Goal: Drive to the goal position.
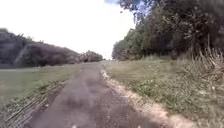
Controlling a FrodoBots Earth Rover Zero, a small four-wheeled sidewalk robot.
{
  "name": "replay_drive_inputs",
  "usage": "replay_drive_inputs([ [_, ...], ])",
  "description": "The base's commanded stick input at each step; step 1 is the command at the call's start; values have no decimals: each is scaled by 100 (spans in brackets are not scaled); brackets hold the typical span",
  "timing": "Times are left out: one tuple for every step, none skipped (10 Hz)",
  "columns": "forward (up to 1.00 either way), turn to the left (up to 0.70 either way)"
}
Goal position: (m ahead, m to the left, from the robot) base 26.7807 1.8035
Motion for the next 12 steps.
replay_drive_inputs([
  [85,34],
  [85,0],
  [85,0],
  [85,0],
  [85,0],
  [85,0],
  [85,15],
  [85,27],
  [85,34],
  [85,34],
  [85,34],
  [85,34],
])
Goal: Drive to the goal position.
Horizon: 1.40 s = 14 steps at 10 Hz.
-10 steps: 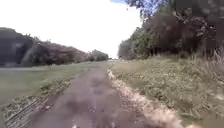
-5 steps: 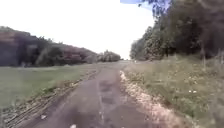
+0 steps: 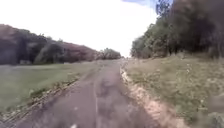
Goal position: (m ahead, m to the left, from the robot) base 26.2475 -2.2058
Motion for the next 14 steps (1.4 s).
replay_drive_inputs([
  [85,34],
  [85,34],
  [85,34],
  [85,22],
  [85,8],
  [85,0],
  [85,0],
  [85,0],
  [85,0],
  [85,0],
  [85,0],
  [85,0],
  [85,-13],
  [85,-20],
])
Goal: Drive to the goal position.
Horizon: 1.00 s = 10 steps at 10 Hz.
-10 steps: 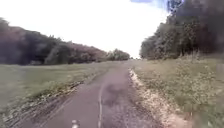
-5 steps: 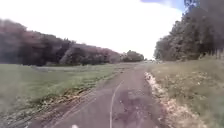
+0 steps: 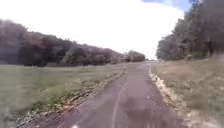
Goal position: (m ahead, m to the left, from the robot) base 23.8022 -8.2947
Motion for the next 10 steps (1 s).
replay_drive_inputs([
  [85,-34],
  [85,-34],
  [85,-13],
  [85,-7],
  [85,0],
  [85,0],
  [85,0],
  [85,0],
  [85,0],
  [85,0],
])
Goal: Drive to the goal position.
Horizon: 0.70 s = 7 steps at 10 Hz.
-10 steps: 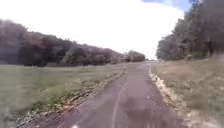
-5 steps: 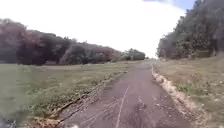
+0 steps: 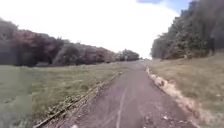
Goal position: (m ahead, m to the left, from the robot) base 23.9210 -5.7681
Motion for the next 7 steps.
replay_drive_inputs([
  [85,0],
  [85,0],
  [85,0],
  [85,0],
  [85,0],
  [85,0],
  [85,0],
])
